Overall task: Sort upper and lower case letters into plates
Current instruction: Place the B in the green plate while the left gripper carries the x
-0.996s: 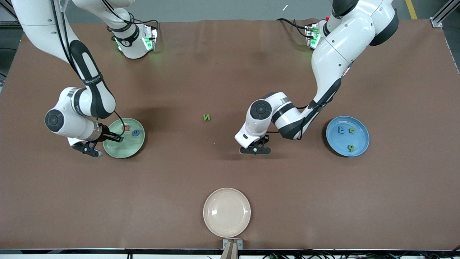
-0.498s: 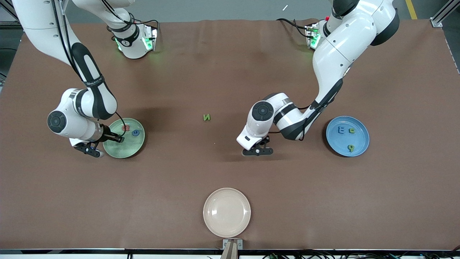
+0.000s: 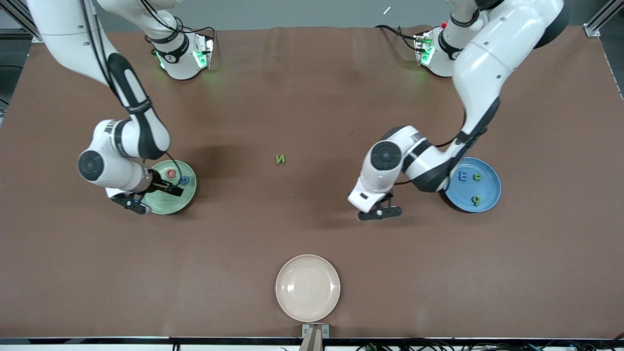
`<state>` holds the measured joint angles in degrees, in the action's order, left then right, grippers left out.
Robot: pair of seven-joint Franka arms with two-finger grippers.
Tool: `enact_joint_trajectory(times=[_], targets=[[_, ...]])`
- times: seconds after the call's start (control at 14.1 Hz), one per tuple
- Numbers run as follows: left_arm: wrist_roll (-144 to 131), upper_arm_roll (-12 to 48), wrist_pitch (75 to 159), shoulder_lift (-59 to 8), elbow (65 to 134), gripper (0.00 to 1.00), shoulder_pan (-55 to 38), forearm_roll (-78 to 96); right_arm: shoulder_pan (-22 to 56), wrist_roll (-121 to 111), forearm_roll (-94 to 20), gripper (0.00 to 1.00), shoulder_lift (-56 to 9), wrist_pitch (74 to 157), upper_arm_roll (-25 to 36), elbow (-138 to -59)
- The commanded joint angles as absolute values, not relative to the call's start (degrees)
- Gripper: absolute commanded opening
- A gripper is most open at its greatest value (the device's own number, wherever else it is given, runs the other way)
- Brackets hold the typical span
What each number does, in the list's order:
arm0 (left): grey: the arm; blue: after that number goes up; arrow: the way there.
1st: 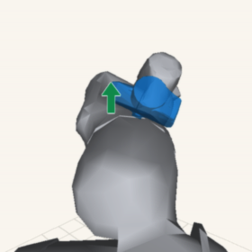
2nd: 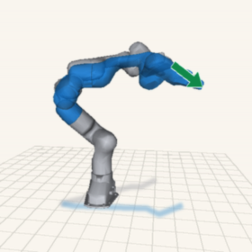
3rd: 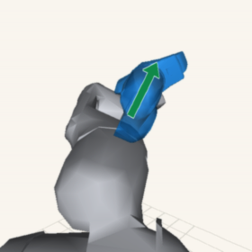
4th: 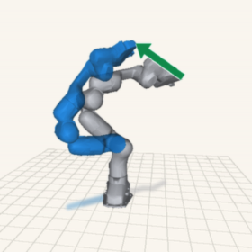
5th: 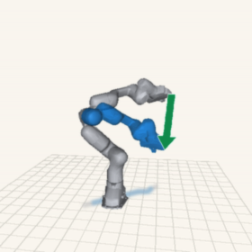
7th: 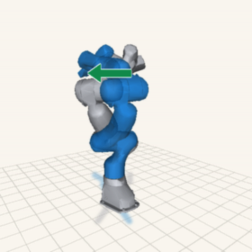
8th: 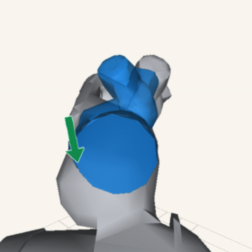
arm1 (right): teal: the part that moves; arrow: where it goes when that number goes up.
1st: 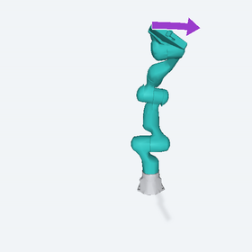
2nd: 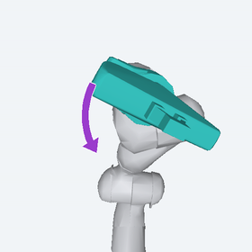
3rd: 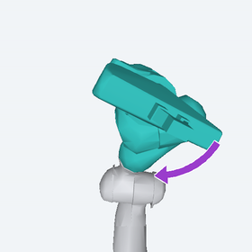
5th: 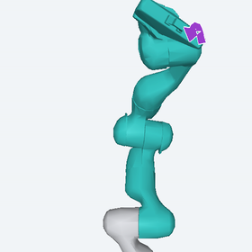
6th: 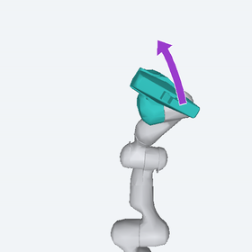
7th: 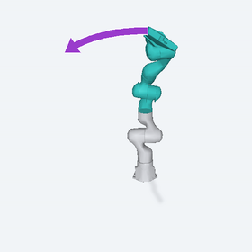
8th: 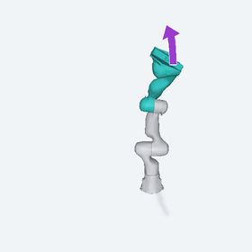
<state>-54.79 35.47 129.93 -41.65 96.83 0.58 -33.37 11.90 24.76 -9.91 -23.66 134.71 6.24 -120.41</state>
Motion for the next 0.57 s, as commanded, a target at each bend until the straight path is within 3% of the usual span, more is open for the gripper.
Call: enact_joint_trajectory(times=[0.0,0.21,0.5], targets=[[-47.9,39.2,130.1,-33.2,108.5,0.05,10.7,-32.7,16.9,33.6,-9.7,1.00,-20.8,133.0,6.4,-120.9],[-39.6,42.6,130.5,-29.0,116.2,0.05,22.4,-34.0,23.8,44.2,-9.9,1.00,-20.7,133.6,6.4,-120.2],[-30.0,44.9,132.3,-28.7,120.4,0.05,34.9,-38.5,33.2,57.5,-10.0,1.00,-21.4,137.7,6.4,-119.6]])
